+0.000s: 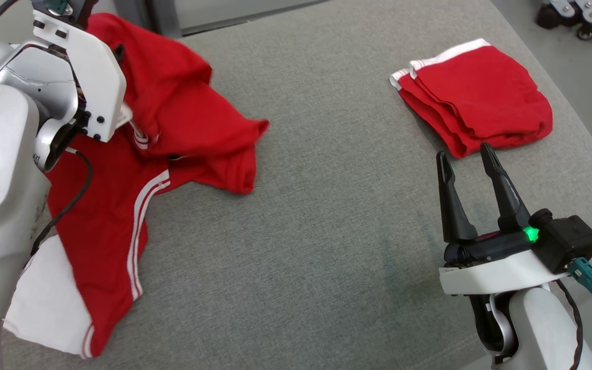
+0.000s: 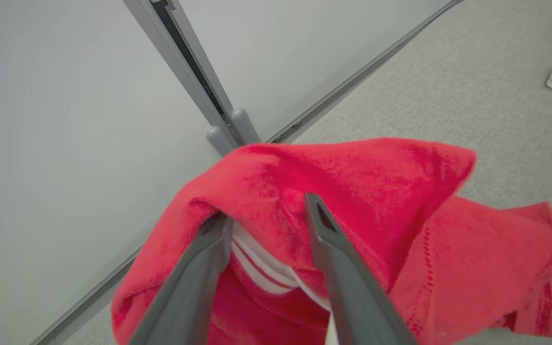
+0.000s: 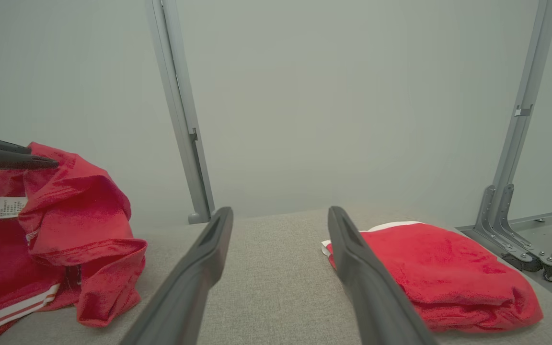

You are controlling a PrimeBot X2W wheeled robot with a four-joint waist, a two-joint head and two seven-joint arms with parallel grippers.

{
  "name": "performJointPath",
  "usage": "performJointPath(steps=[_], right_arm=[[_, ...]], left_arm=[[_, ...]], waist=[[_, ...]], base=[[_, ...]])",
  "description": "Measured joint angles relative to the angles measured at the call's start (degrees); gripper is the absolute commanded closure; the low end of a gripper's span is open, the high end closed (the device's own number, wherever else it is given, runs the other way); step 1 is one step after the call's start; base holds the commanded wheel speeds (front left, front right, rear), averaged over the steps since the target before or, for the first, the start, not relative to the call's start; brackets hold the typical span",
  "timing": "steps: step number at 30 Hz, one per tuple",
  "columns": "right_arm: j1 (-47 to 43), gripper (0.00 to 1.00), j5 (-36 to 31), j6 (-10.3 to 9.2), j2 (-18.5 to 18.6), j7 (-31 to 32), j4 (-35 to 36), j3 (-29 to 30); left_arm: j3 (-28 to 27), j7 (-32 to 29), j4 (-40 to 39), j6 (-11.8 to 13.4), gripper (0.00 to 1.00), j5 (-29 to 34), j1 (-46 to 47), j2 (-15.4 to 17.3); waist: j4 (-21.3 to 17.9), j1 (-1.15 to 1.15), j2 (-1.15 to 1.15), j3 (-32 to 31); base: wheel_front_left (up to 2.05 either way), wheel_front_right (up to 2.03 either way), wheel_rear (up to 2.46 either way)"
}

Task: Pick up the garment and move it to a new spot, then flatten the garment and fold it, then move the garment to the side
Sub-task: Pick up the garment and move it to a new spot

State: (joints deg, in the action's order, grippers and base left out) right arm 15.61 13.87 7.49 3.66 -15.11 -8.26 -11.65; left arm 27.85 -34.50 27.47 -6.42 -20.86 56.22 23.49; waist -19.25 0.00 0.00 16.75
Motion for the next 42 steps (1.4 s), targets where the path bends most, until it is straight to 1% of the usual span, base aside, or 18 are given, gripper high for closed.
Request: performJointPath(steps=[3,5,10,12,17,20,23,27,32,36,37,38,39,41,42], right_arm=[[0.0,0.00,0.0,0.00,-0.1,0.0,-0.2,0.0],[0.0,0.00,-0.2,0.00,-0.1,0.0,-0.3,0.1],[-0.1,0.00,-0.6,0.00,0.6,0.0,-0.5,-0.1],[-0.4,0.00,-0.9,0.00,0.9,0.0,-0.5,-0.1],[-1.8,0.00,-1.5,0.00,1.7,0.0,-0.7,0.5],[-3.2,0.00,-2.1,0.00,2.3,0.0,-0.6,1.9],[-4.4,0.00,-2.0,0.00,2.6,0.0,-0.4,3.3],[-6.3,0.00,-2.1,0.00,3.3,0.0,-0.2,4.3],[-8.7,0.00,-2.6,0.00,3.7,0.0,-0.1,5.0],[-10.6,0.00,-2.7,0.01,3.6,0.0,0.0,5.9],[-11.6,0.00,-2.7,0.01,3.4,0.0,0.1,6.3],[-11.6,0.00,-2.7,0.01,3.4,0.0,0.1,6.3],[-12.3,0.00,-2.8,0.01,3.3,0.0,0.0,5.9],[-12.4,0.00,-2.9,0.01,3.1,0.0,0.0,5.6],[-12.4,0.00,-2.9,0.01,3.1,0.0,0.0,5.6]], left_arm=[[0.3,6.1,5.0,0.7,0.00,1.5,1.4,-1.3],[0.8,9.9,7.5,1.0,0.00,2.4,2.2,-2.3],[0.1,19.3,11.5,2.7,0.00,3.0,4.0,-4.6],[-1.0,23.2,12.1,3.1,0.00,2.0,4.0,-5.8],[-5.4,31.2,11.3,3.9,0.00,-3.6,0.6,-8.5],[-7.0,37.1,8.3,4.2,0.00,-4.8,-3.9,-8.6],[-7.5,41.3,5.0,5.0,0.00,-4.9,-9.5,-7.8],[-8.6,44.9,0.2,5.5,0.00,-7.0,-18.7,-7.6],[-8.3,47.6,-7.4,6.8,0.00,-7.4,-29.8,-7.9],[-8.5,48.9,-12.9,8.8,0.00,-7.3,-38.6,-9.0],[-8.8,49.2,-14.9,9.5,0.00,-7.2,-42.3,-10.2],[-8.8,49.2,-14.9,9.5,0.00,-7.2,-42.3,-10.2],[-9.8,49.4,-15.8,10.1,0.00,-8.2,-46.5,-12.1],[-11.0,49.4,-17.3,10.8,0.00,-6.8,-49.3,-13.0],[-11.0,49.4,-17.3,10.8,0.00,-6.8,-49.3,-13.0]], waist=[[-1.0,0.00,0.00,1.2],[-0.7,0.00,0.00,1.3],[1.7,0.00,0.00,0.0],[2.9,0.00,0.00,-0.9],[6.3,0.00,0.00,-3.9],[8.7,0.00,0.00,-5.8],[11.5,0.00,0.00,-7.7],[15.1,0.00,0.00,-10.3],[19.2,0.00,0.00,-13.5],[21.6,0.00,0.00,-15.7],[22.7,0.00,0.00,-16.5],[22.7,0.00,0.00,-16.5],[23.5,0.00,0.00,-17.2],[23.9,0.00,0.00,-17.5],[23.9,0.00,0.00,-17.5]], base=[[0.00,0.00,0.00],[0.00,0.00,0.00],[0.00,0.00,0.00],[0.00,0.00,0.00],[0.00,0.00,0.00],[0.00,0.00,0.00],[0.00,0.00,0.00],[0.00,0.00,0.00],[0.00,0.00,0.00],[0.00,0.00,0.00],[0.00,0.00,0.00],[0.00,0.00,0.00],[0.00,0.00,0.00],[0.00,0.00,0.00],[0.00,0.00,0.00]])
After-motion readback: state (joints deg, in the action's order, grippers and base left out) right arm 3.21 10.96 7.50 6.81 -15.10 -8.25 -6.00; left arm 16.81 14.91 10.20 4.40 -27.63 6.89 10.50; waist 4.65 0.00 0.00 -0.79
